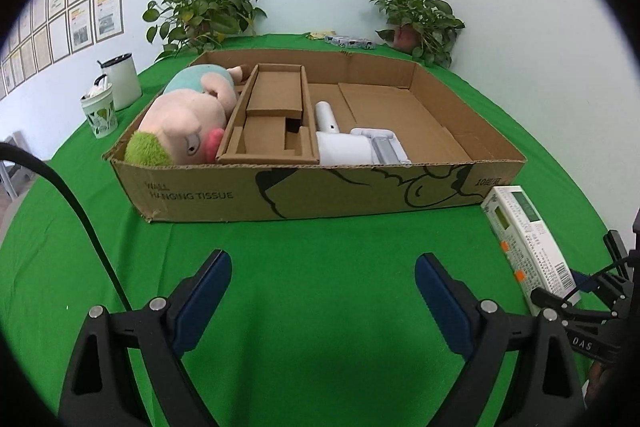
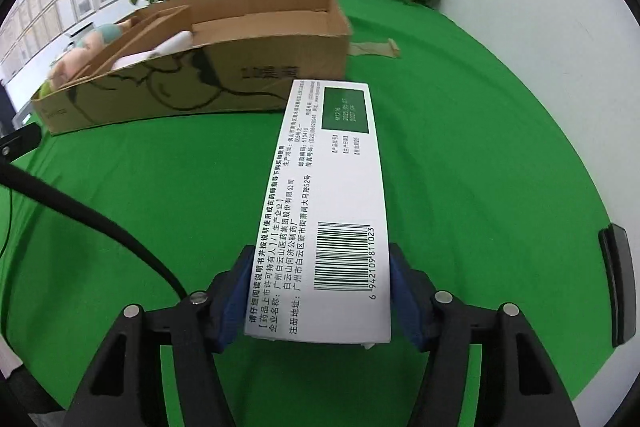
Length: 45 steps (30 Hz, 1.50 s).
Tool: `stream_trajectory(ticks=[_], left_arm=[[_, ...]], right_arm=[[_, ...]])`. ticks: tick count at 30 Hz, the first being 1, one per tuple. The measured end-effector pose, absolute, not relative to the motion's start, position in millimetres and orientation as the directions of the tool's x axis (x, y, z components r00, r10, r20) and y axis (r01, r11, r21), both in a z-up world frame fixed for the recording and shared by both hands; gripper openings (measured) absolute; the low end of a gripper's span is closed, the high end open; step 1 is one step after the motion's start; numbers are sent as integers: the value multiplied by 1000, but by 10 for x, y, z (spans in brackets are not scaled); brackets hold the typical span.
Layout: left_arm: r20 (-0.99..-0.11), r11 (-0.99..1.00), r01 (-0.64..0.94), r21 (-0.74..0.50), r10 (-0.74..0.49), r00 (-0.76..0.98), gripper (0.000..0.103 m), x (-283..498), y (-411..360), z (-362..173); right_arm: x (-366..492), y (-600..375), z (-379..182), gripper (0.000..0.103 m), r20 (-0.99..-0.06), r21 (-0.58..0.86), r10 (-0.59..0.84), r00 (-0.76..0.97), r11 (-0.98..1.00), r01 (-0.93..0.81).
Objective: Organize objects
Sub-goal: 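Move the right tool to the white medicine box and close on it, then lift the medicine box with the right tool and carry it over the box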
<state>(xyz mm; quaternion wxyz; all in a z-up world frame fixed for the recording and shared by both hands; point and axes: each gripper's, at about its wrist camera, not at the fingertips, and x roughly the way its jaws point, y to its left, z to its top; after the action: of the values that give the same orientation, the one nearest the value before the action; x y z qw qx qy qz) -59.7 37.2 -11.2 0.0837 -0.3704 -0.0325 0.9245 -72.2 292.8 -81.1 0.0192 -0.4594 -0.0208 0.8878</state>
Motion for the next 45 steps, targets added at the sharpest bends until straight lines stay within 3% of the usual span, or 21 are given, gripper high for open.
stream_trajectory(ticks=[6,8,9,15,24,27,29,31,37,40,42,45], left_arm=[[-684,-953,-166,-255,299,-666,93,-586,222,-138],[-681,-921,-194,-338,382,-625,93,-605,204,-180],[-680,-898,-216,-384,433,-591,93,-621,212,-212],[-630,-737,-288,-611,674,-387,93,-752,386,-469],[-576,-613,-243,-752,790,-211,93,-964,737,-717],[-570,-601,-236,-763,799,-192,93,-945,792,-768],[-569,-601,-239,-762,799,-195,93,-922,815,-767],[-566,-600,-235,-765,800,-201,93,-905,819,-765],[-558,-595,-225,-772,803,-209,89,-811,828,-769],[-558,-587,-200,-784,809,-185,72,-777,849,-810],[-554,-575,-191,-795,818,-154,54,-746,887,-855],[-567,-587,-195,-786,810,-151,45,-683,928,-871]], right_arm=[[-600,2398,-660,62,-803,73,-154,-576,-984,161],[-594,2220,-643,82,-794,103,-211,-571,-971,216],[-595,2159,-644,103,-787,112,-231,-571,-965,236],[-540,2050,-644,103,-782,57,-196,-592,-968,245],[-383,2078,-766,101,-794,50,-198,-575,-964,262],[-366,2119,-778,93,-792,58,-198,-578,-966,251],[-384,2150,-815,82,-801,67,-197,-565,-968,242],[-396,2161,-842,64,-813,77,-201,-546,-967,242],[-329,2225,-804,64,-792,185,-294,-535,-951,249],[-353,2329,-814,63,-781,260,-345,-520,-938,231],[-365,2376,-812,63,-774,287,-365,-517,-931,228],[-368,2381,-825,63,-777,281,-365,-512,-930,237]])
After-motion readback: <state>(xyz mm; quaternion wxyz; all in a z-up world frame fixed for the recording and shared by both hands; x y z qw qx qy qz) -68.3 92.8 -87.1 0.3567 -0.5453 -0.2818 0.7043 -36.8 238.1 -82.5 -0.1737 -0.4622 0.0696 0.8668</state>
